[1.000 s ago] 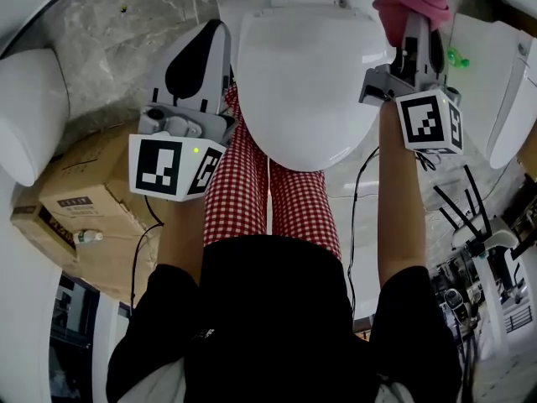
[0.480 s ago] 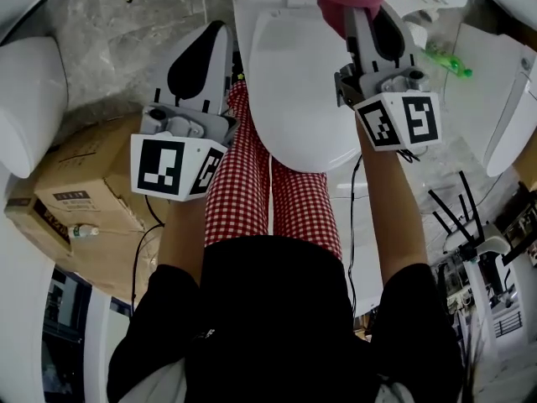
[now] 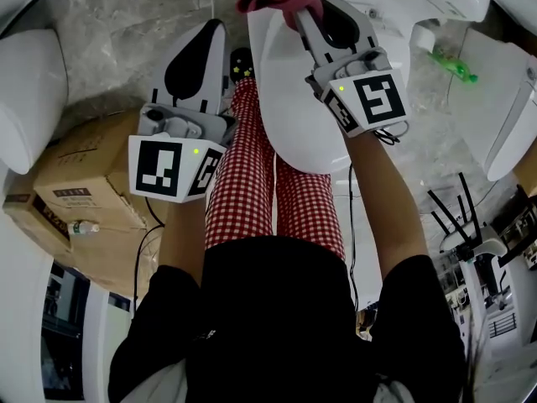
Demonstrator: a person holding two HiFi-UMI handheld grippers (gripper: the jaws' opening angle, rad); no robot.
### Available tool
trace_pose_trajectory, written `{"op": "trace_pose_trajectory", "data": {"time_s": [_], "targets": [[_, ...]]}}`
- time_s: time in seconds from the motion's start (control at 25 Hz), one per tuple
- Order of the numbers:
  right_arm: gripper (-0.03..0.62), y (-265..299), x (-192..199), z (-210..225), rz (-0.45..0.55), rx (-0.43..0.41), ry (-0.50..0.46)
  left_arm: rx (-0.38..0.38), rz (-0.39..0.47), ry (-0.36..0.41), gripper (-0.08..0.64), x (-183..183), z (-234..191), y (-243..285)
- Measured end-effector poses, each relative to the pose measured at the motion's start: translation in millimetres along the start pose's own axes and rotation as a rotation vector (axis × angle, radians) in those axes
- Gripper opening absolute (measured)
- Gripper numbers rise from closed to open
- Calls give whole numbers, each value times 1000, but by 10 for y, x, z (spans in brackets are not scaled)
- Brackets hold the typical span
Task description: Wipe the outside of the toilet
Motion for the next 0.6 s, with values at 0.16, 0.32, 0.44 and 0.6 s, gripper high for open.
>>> {"op": "trace_pose_trajectory", "data": {"time_s": [0.16,0.32,0.44,0.6], "targets": [[55,187,100,-37,-52,-18,-9,-5,-1,-22,9,36,-74,-19],[55,353,164,-32,-91,14,9,-9,4,-30,9,23,-147,-41],[55,441,182,-26,-120,36,5,-21,6,-37,9,17,-236,-67],[55,527,186,8,-132,45,14,-31,6,-46,9,5,-307,-79]]}}
Point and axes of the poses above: the fingertips, and each gripper's own axes: y forward along the fingers, z to its right, x out of its underside, the point moved 9 cm from there along -y, backward along the fingers, and after that the axes turned 6 degrees about -z, right-handed, at the moved point
